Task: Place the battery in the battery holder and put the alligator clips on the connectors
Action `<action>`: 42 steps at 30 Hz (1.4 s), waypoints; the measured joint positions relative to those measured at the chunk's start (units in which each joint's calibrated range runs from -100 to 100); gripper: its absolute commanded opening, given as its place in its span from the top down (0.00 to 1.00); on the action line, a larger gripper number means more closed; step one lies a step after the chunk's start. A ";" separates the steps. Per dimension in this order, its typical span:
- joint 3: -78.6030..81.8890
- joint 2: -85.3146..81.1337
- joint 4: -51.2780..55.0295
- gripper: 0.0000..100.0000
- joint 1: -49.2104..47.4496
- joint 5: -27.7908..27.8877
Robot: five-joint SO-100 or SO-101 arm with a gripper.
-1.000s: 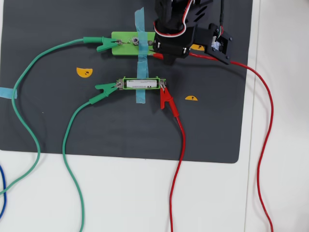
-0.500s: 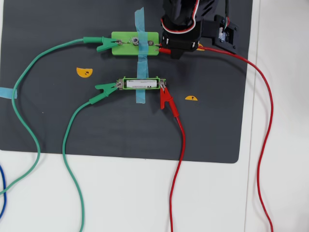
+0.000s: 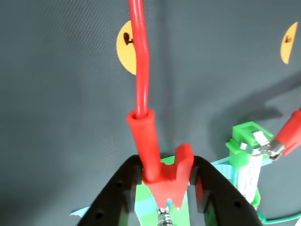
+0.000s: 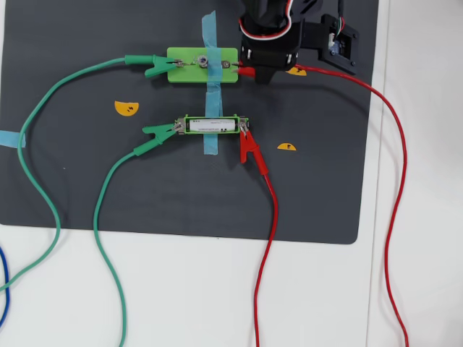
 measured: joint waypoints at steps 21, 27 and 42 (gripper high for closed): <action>1.87 0.00 0.00 0.99 0.00 0.00; 1.87 0.00 0.00 0.99 0.00 0.10; 1.87 0.00 0.00 0.99 0.00 2.33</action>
